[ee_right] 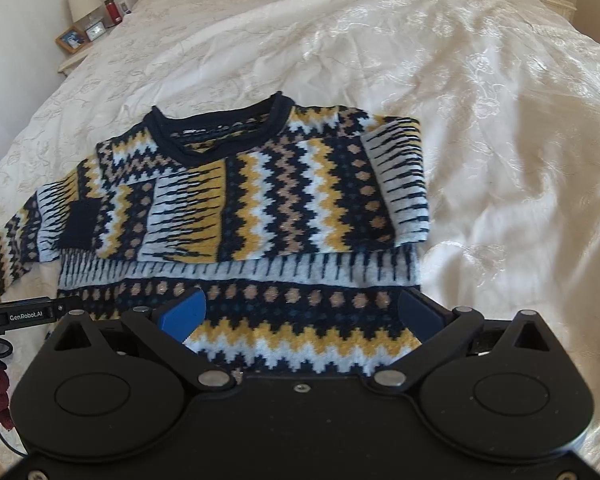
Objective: Fold small clothes
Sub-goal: 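Grasp the other navy sleeve cuff with the left gripper and lift it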
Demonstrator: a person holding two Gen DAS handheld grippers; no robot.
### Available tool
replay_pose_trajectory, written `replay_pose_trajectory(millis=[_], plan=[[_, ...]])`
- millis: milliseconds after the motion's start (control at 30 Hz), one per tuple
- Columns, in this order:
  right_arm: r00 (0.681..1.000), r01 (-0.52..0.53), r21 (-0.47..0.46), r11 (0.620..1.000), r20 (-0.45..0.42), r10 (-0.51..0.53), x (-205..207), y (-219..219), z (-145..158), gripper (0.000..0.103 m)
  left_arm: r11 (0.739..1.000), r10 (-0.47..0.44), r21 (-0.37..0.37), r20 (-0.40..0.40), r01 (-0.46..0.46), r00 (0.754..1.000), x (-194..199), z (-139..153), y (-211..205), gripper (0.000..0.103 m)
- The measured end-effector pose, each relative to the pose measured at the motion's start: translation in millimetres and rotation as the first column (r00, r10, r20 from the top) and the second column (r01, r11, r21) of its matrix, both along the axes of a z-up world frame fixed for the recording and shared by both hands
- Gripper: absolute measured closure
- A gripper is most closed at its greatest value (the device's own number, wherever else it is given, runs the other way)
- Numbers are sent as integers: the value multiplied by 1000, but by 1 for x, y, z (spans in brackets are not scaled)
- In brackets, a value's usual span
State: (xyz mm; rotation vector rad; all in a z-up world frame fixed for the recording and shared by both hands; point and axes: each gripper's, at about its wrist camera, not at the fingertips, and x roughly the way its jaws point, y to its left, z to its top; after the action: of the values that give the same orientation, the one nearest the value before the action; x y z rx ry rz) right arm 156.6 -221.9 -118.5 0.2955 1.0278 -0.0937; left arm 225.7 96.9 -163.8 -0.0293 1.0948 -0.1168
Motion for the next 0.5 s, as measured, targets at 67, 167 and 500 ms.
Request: replay_pose_trajectory(millis=[67, 167, 500], plan=[[999, -36, 3, 999, 11, 36, 2, 11, 2, 1, 996, 85, -22, 11, -85, 996, -7, 7, 32, 36], [996, -84, 6, 996, 17, 84, 5, 29, 5, 1, 976, 215, -35, 15, -214, 977, -16, 14, 80, 36], [983, -181, 30, 983, 17, 180, 14, 81, 7, 1, 831, 556, -51, 68, -553, 828, -32, 30, 207, 36]])
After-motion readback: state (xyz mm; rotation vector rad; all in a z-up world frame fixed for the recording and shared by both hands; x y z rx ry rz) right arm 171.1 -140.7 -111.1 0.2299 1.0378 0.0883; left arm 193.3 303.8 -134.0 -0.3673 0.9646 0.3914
